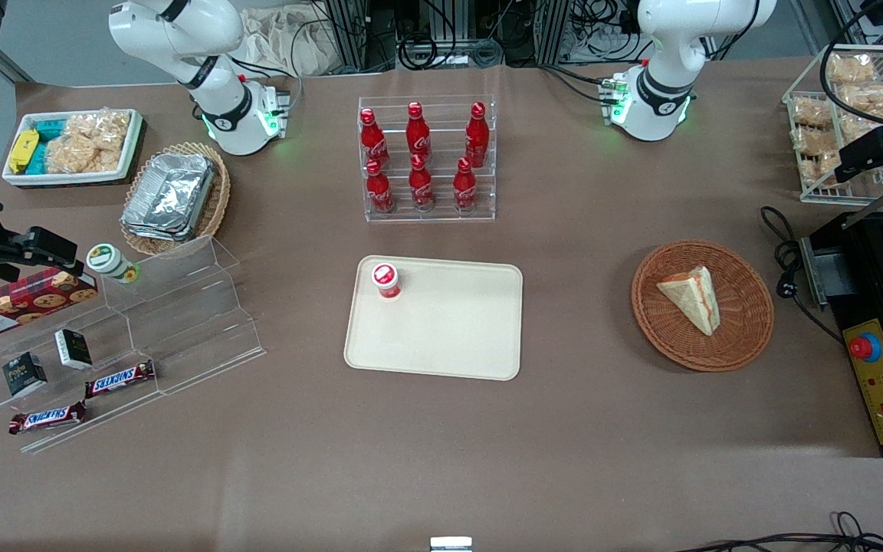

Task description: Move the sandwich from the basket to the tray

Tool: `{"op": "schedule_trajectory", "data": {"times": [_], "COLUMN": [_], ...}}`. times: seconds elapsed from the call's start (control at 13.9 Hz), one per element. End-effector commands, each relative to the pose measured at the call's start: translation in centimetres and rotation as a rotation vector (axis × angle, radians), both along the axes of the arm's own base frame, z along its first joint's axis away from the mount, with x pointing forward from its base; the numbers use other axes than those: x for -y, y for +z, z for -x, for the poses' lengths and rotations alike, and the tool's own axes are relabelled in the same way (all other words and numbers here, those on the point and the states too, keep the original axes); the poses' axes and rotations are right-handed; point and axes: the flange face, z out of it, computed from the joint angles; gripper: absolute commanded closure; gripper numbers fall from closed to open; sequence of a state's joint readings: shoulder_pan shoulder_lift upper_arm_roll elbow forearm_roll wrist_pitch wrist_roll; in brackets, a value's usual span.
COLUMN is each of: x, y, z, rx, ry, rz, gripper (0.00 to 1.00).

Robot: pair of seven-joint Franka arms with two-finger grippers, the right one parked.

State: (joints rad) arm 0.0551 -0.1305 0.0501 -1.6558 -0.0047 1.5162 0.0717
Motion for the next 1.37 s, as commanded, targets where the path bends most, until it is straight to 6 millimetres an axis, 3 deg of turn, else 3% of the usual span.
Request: {"op": "schedule_trajectory", "data": {"times": [0.0, 0.07, 0.22, 0.43, 0.79, 1.3], "x": [-0.5, -1.5, -1.4, -1.5, -0.4, 1.3], "y": [0.8, 0.9, 0.1, -2.8, -10.5, -22.6], "z": [0.3, 0.4, -0.2, -1.1, -4.9, -4.8], "rx": [0.003, 0.008, -0.005, -0.064, -0.144, -0.131], "ry": [-0.002, 0.010, 0.017, 0.069, 0.160, 0.307], "rz": [0.003, 0.018, 0.009, 0.016, 0.011, 0.031], "gripper": [0.00, 0.00, 0.00, 0.00, 0.00, 0.00]}}
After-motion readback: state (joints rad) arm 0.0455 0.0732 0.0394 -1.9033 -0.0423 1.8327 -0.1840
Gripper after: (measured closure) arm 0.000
